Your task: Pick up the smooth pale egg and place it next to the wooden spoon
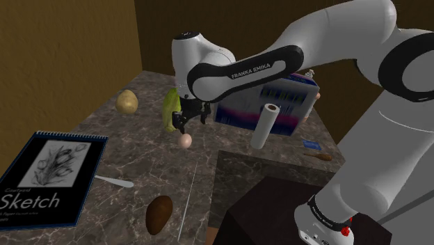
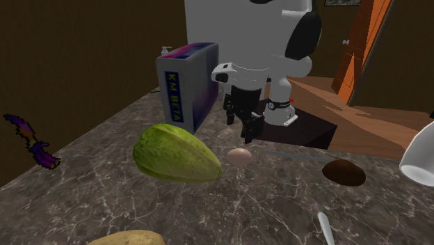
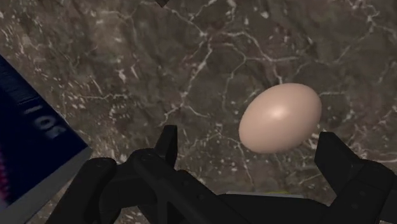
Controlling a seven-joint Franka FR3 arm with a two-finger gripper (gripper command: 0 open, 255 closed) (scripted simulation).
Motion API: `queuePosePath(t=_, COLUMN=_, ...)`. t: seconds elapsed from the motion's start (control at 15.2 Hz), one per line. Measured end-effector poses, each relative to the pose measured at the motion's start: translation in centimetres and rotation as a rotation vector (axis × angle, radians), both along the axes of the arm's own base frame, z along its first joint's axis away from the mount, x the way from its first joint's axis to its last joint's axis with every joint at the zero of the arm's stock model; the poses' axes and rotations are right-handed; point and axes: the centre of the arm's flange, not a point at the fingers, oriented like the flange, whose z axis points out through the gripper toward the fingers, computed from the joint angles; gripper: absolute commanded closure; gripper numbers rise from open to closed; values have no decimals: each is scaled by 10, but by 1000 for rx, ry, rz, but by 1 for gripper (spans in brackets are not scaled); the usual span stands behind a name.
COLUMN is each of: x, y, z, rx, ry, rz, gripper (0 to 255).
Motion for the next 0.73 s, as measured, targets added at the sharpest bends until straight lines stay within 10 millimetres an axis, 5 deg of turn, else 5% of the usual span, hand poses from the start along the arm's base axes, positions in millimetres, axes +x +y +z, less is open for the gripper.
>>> queuePosePath(t=0.26, x=19, y=32, z=-34, rx=-21, ry=18, rz=4, gripper=0)
queuePosePath(t=0.73, x=25, y=30, z=-74, rx=-25, ry=20, rz=4, gripper=0)
